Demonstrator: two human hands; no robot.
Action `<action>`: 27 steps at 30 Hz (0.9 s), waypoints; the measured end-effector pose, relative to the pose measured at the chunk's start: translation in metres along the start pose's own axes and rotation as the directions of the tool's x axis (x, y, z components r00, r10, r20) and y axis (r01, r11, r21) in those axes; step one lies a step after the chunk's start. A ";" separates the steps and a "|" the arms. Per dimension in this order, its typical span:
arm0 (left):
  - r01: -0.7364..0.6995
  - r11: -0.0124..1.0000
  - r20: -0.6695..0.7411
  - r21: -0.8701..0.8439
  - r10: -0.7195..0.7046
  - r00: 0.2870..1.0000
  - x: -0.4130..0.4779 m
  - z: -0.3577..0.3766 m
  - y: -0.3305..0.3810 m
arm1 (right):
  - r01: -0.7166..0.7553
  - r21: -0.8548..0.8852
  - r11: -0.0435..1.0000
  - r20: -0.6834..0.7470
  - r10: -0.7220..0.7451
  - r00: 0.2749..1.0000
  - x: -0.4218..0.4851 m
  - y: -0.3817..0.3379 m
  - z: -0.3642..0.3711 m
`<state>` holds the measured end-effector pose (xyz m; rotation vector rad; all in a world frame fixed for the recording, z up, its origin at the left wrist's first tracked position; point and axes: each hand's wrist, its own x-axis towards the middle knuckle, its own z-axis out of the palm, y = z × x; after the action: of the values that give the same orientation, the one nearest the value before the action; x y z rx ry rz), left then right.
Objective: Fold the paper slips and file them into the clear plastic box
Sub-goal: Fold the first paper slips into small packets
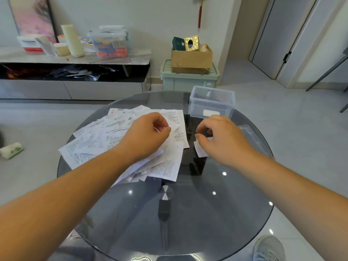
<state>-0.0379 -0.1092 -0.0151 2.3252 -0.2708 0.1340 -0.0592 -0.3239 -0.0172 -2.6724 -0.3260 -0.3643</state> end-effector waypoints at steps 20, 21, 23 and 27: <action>-0.133 0.879 0.215 0.459 0.036 0.976 -0.053 -0.072 -0.085 | 0.143 0.129 0.981 0.327 -0.179 0.928 -0.002 -0.104 0.070; -0.142 0.876 0.212 0.461 0.047 0.976 -0.052 -0.071 -0.086 | 0.150 0.123 0.981 0.325 -0.183 0.928 -0.001 -0.104 0.071; -0.146 0.879 0.211 0.454 0.053 0.976 -0.051 -0.070 -0.087 | 0.162 0.122 0.979 0.310 -0.193 0.931 0.000 -0.102 0.071; -0.148 0.893 0.233 0.425 0.050 0.971 -0.052 -0.069 -0.089 | 0.183 0.143 0.973 0.276 -0.216 0.937 0.001 -0.097 0.071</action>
<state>-0.0689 0.0083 -0.0388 2.7835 -0.5156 -0.0119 -0.0711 -0.2068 -0.0422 -2.5824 -0.6906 -0.0071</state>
